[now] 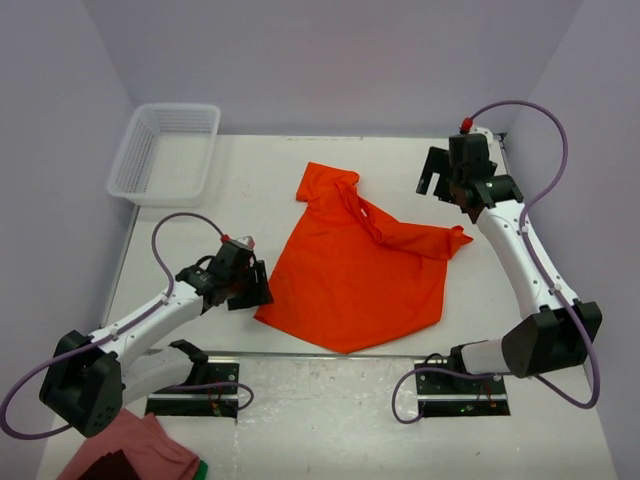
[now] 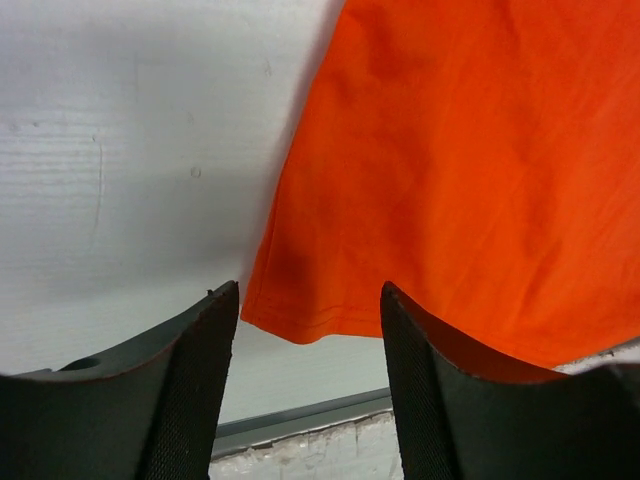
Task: Fold and stack the t-shirts
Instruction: Flatten out the tshirt
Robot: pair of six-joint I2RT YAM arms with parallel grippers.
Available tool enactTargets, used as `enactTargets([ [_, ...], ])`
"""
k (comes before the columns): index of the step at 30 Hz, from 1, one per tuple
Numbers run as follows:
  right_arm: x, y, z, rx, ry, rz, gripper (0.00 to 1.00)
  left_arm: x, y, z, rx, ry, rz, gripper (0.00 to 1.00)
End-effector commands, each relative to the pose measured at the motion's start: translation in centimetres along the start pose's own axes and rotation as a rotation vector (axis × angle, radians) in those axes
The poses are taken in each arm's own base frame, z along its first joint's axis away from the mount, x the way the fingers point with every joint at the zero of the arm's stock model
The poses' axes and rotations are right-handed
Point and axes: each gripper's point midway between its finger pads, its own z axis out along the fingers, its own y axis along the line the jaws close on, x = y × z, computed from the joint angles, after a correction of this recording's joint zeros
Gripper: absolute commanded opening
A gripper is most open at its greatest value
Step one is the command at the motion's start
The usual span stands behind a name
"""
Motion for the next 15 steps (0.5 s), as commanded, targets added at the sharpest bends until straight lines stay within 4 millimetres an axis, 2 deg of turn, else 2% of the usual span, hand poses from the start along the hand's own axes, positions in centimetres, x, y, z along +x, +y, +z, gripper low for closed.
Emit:
enactTargets([
  [1, -0.8, 1.6, -1.2, -0.067, -0.045, -0.024, 0.99, 2.2, 0.1, 0.1, 0.017, 0.077, -0.07, 0.63],
  [6, -0.6, 2.7, -1.9, -0.097, -0.055, -0.05, 0.99, 2.6, 1.0, 0.3, -0.022, 0.082, -0.088, 0.64],
  [15, -0.4, 2.7, -2.7, -0.113, -0.072, -0.063, 0.99, 3.5, 1.5, 1.2, -0.031, 0.091, -0.122, 0.58],
])
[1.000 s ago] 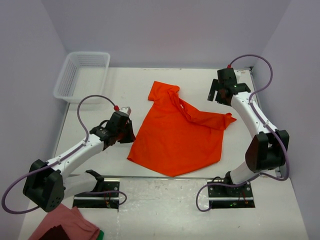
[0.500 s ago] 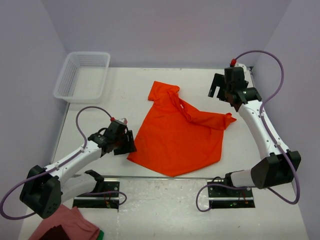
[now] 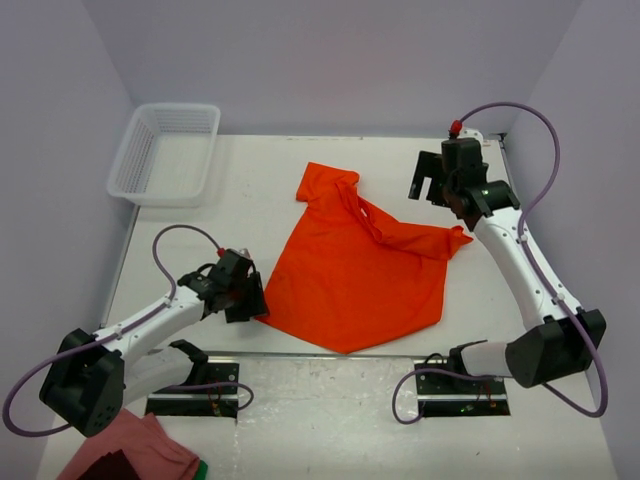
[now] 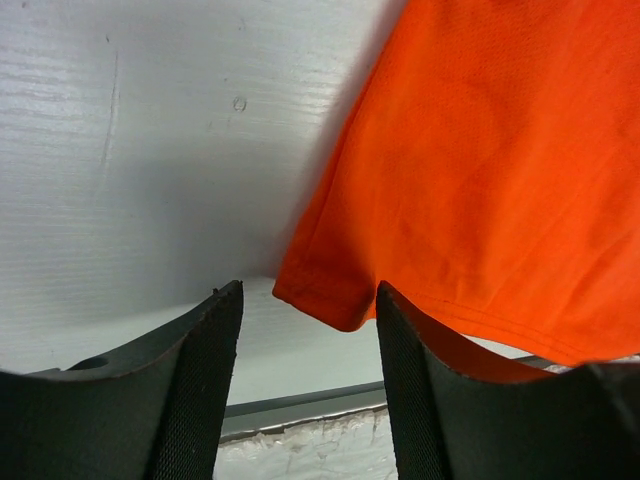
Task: Fold and stack the t-shirts
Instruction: Flatten out the tshirt
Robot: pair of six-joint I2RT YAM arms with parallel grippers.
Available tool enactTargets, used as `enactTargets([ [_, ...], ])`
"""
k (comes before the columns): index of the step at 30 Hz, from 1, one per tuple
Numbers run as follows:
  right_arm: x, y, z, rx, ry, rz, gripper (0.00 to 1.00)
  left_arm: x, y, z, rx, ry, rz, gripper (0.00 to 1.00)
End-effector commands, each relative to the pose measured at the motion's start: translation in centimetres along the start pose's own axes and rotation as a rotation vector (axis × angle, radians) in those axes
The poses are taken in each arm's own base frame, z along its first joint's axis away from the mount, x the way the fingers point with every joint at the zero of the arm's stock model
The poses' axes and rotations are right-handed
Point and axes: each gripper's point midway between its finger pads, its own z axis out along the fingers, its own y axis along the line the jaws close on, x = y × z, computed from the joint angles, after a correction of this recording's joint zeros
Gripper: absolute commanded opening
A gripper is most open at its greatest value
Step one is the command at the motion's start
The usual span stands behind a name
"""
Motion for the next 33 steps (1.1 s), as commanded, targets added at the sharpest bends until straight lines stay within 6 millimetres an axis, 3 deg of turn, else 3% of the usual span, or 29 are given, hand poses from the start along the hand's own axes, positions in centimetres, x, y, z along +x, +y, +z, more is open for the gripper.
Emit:
enactTargets([
  [1, -1.2, 0.7, -1.3, -0.046, -0.058, -0.008, 0.99, 0.2, -0.4, 0.3, 0.024, 0.004, -0.034, 0.57],
  [10, -1.0, 1.1, -1.7, -0.061, -0.064, -0.022, 0.99, 0.2, -0.4, 0.9, 0.025, 0.005, -0.04, 0.47],
  [13, -0.8, 1.2, -1.5, -0.06, -0.054, -0.027, 0.99, 0.2, -0.5, 0.8, 0.026, 0.004, -0.04, 0.36],
  [16, -0.5, 2.0, -1.0, -0.083, -0.04, -0.046, 0.99, 0.0, -0.3, 0.6, 0.019, -0.009, -0.052, 0.01],
  [21, -0.5, 5.9, 0.5, -0.227, 0.012, -0.094, 0.99, -1.0, -1.4, -1.1, 0.074, -0.071, -0.082, 0.0],
  [22, 0.5, 7.2, 1.8, -0.269, 0.065, -0.115, 0.99, -1.4, -1.6, -1.7, 0.082, -0.092, -0.081, 0.0],
  [24, 0.2, 8.3, 2.6, -0.272, 0.085, -0.139, 0.98, -2.2, -1.9, -3.1, 0.095, -0.14, -0.089, 0.0],
  [25, 1.2, 8.5, 4.6, -0.246, 0.14, -0.148, 0.82, -2.3, -1.8, -3.8, 0.087, -0.147, -0.093, 0.0],
  [26, 0.9, 8.7, 4.9, -0.236, 0.164, -0.148, 0.66, -2.7, -2.1, -4.6, 0.117, -0.175, -0.105, 0.0],
  [27, 1.4, 8.7, 5.8, -0.221, 0.196, -0.159, 0.45, -2.8, -2.3, -4.9, 0.13, -0.186, -0.109, 0.0],
  [28, 1.9, 8.7, 6.7, -0.206, 0.223, -0.164, 0.02, -3.1, -2.6, -5.5, 0.158, -0.211, -0.111, 0.0],
  [29, 2.9, 8.4, 8.2, -0.176, 0.256, -0.157, 0.0, -3.2, -2.8, -5.7, 0.167, -0.218, -0.124, 0.0],
  [33, 6.2, 7.5, 10.9, -0.132, 0.355, -0.152, 0.0, -3.6, -3.3, -6.2, 0.185, -0.232, -0.131, 0.0],
])
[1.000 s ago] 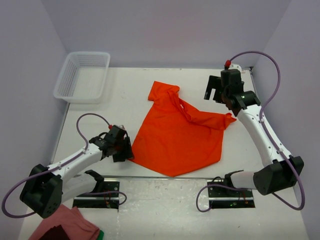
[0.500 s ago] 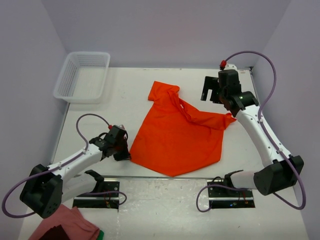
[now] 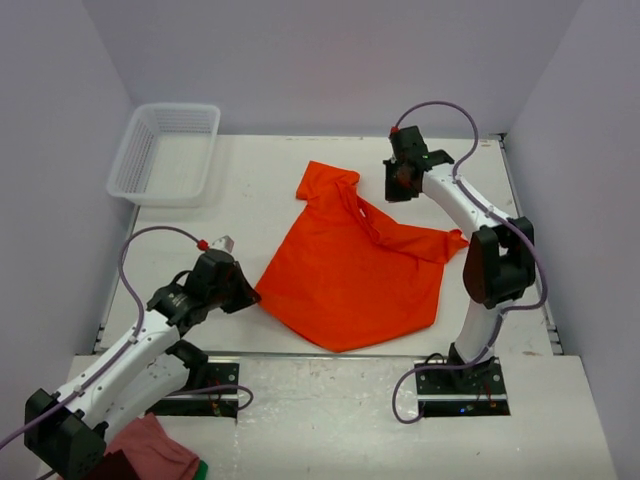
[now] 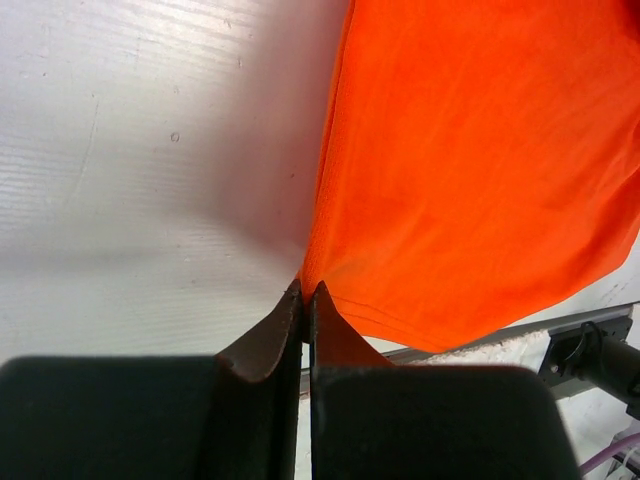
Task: Fold and stack the t-shirts
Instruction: Flatten out the tshirt
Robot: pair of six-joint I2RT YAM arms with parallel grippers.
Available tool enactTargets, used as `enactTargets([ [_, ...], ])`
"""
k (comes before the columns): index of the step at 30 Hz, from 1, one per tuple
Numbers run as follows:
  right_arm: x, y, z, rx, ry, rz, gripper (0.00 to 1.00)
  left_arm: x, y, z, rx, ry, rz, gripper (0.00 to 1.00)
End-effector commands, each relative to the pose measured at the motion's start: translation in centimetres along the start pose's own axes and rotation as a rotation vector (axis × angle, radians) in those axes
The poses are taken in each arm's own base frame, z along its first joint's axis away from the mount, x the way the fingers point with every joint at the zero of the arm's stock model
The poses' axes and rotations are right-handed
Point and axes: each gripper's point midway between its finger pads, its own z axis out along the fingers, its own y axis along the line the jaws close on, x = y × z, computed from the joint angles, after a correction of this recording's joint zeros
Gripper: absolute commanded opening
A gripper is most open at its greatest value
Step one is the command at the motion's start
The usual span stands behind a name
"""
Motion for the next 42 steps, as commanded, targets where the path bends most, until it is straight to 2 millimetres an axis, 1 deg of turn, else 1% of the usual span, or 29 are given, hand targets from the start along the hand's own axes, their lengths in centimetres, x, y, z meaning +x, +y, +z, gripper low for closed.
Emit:
enactTargets([
  [1, 2.5, -0.9, 1.7, 0.027, 0.098, 0.018, 0.0, -1.0, -0.9, -0.7, 0.007, -0.029, -0.032, 0.0],
  [4, 4.7, -1.2, 3.2, 0.041, 0.161, 0.029, 0.0, -2.0, -0.9, -0.5, -0.01, -0.061, -0.017, 0.0],
  [8, 8.4, -2.2, 5.3, 0.088, 0.241, 0.066, 0.0, -3.0, -1.7, -0.5, -0.001, -0.089, 0.007, 0.0],
  [11, 10.1, -2.4, 6.2, 0.098, 0.266, 0.106, 0.0, -3.6, -2.4, -0.3, 0.013, -0.1, 0.019, 0.0],
  [14, 10.7, -2.4, 5.8, 0.107, 0.261, 0.142, 0.0, -4.4, -2.9, 0.0, 0.007, -0.108, 0.041, 0.0],
  [15, 10.8, -2.3, 5.7, 0.106, 0.268, 0.15, 0.0, -4.9, -3.4, 0.0, 0.02, -0.118, 0.045, 0.0],
  [16, 11.2, -2.2, 5.5, 0.102, 0.279, 0.155, 0.0, -5.0, -3.4, 0.4, 0.01, -0.111, 0.055, 0.0],
  [17, 11.6, -1.9, 5.4, 0.101, 0.288, 0.152, 0.0, -5.6, -3.9, 0.4, 0.019, -0.116, 0.057, 0.0],
  [18, 11.9, -1.8, 5.3, 0.103, 0.298, 0.15, 0.0, -5.8, -4.2, 1.0, 0.015, -0.108, 0.065, 0.0],
  [20, 13.2, -1.2, 4.9, 0.111, 0.326, 0.128, 0.0, -6.7, -4.6, 1.4, 0.011, -0.114, 0.084, 0.0],
  [21, 13.6, -0.9, 4.7, 0.111, 0.331, 0.124, 0.0, -7.7, -5.5, 1.8, 0.019, -0.12, 0.086, 0.0],
  [22, 14.6, -0.3, 4.3, 0.104, 0.35, 0.113, 0.0, -8.3, -5.6, 2.1, 0.015, -0.124, 0.094, 0.0],
  [23, 15.2, 0.0, 4.1, 0.102, 0.361, 0.108, 0.0, -9.7, -6.7, 1.9, 0.034, -0.152, 0.093, 0.0],
  [24, 15.7, 0.4, 4.0, 0.101, 0.371, 0.112, 0.0, -10.0, -6.7, 2.7, 0.022, -0.14, 0.102, 0.0],
  [25, 16.7, 1.0, 3.8, 0.095, 0.388, 0.09, 0.0, -10.6, -7.0, 2.9, 0.025, -0.143, 0.102, 0.0],
  [26, 17.5, 1.2, 3.8, 0.091, 0.408, 0.087, 0.0, -12.1, -7.8, 2.6, 0.04, -0.169, 0.099, 0.0],
  [27, 18.6, 1.5, 3.8, 0.097, 0.428, 0.083, 0.0, -12.6, -7.7, 3.3, 0.023, -0.164, 0.106, 0.0],
  [28, 19.2, 1.7, 3.8, 0.096, 0.437, 0.075, 0.0, -12.9, -8.2, 3.4, 0.042, -0.153, 0.11, 0.0],
  [29, 20.1, 2.1, 3.9, 0.09, 0.457, 0.068, 0.0, -14.3, -8.9, 3.0, 0.055, -0.176, 0.107, 0.0],
  [30, 20.7, 2.4, 3.9, 0.092, 0.46, 0.077, 0.0, -14.8, -8.9, 3.4, 0.047, -0.175, 0.117, 0.0],
  [31, 22.5, 2.9, 3.6, 0.095, 0.48, 0.044, 0.0, -15.6, -8.7, 3.5, 0.04, -0.184, 0.109, 0.0],
  [32, 23.1, 3.4, 3.3, 0.084, 0.484, 0.037, 0.0, -16.3, -8.9, 3.6, 0.041, -0.193, 0.105, 0.0],
  [33, 24.8, 3.9, 3.0, 0.084, 0.499, 0.026, 0.0, -16.8, -9.0, 3.5, 0.047, -0.2, 0.109, 0.0],
  [35, 25.5, 4.8, 2.2, 0.064, 0.483, 0.027, 0.0, -17.9, -8.5, 4.0, 0.041, -0.211, 0.099, 0.0],
  [36, 26.8, 5.6, 1.8, 0.042, 0.492, 0.027, 0.0, -18.1, -8.3, 4.2, 0.037, -0.209, 0.103, 0.0],
  [38, 27.7, 6.4, 0.9, 0.018, 0.492, 0.027, 0.0, -18.6, -7.8, 4.8, 0.035, -0.197, 0.096, 0.0],
  [39, 28.6, 7.4, -0.1, -0.007, 0.486, 0.019, 0.0, -18.5, -7.3, 5.4, 0.027, -0.177, 0.09, 0.0],
  [41, 29.7, 8.3, -1.1, -0.025, 0.483, 0.01, 0.0, -18.6, -6.8, 6.1, 0.028, -0.166, 0.081, 0.0],
  [42, 30.8, 9.3, -2.0, -0.047, 0.48, -0.005, 0.0, -18.6, -6.6, 6.4, 0.025, -0.165, 0.077, 0.0],
])
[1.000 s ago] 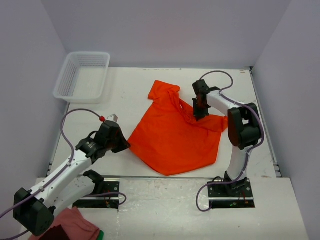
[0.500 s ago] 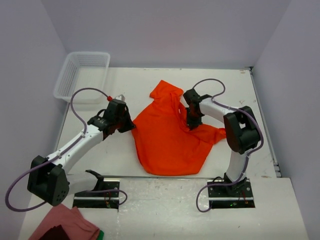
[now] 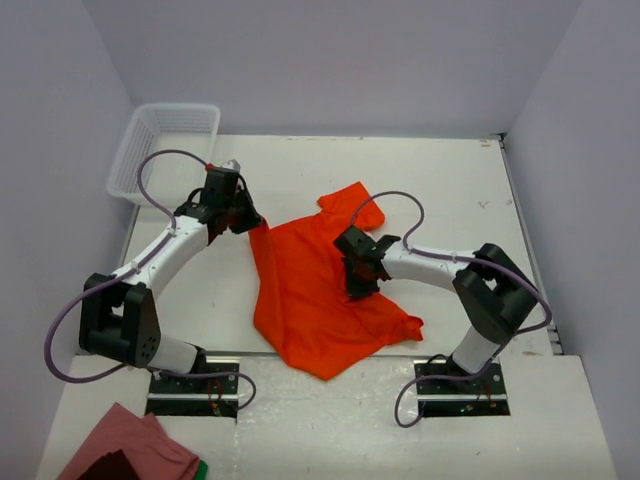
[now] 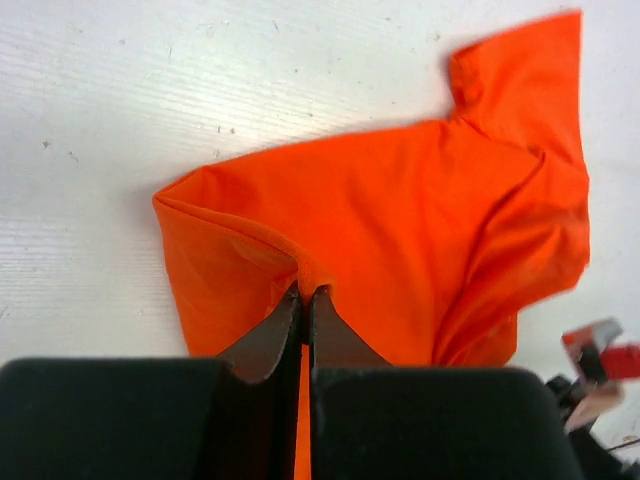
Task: Fold and stack the t-shirts
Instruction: Flatten out the tshirt
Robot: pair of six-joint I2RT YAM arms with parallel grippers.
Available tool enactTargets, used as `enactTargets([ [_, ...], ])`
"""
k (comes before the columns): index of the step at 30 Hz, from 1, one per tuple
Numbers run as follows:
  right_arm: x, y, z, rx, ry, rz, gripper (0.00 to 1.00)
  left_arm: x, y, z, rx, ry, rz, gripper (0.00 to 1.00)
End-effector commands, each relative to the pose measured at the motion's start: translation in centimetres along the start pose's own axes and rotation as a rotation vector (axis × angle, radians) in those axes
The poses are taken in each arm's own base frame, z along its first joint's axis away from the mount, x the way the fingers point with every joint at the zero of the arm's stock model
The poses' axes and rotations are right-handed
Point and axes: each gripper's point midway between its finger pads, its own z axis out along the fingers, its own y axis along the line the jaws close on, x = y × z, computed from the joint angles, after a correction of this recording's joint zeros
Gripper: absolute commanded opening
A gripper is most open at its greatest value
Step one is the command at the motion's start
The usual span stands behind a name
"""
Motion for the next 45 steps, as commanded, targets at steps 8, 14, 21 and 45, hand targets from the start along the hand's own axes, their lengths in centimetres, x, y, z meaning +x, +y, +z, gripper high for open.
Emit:
enactTargets([
  [8, 11.2, 5.0, -3.2, 0.013, 0.065, -0.085, 0.0, -1.1, -0.4, 1.6, 0.061, -0.003, 0.028, 0.0],
  [14, 5.4, 4.8, -10.4, 0.061, -0.202, -0.086, 0.13, -1.1, -0.4, 1.9, 0.069, 0.005, 0.038, 0.0],
  [21, -4.9, -1.7, -13.7, 0.084, -0.384, 0.14, 0.81, -2.6, 2.0, 1.1, -0.008, -0.047, 0.006, 0.0],
  [45, -23.1, -6.6, -7.2, 0.119, -0.347, 0.158, 0.02, -3.7, 10.4, 0.7, -0.032, -0.066, -0.175, 0.0],
])
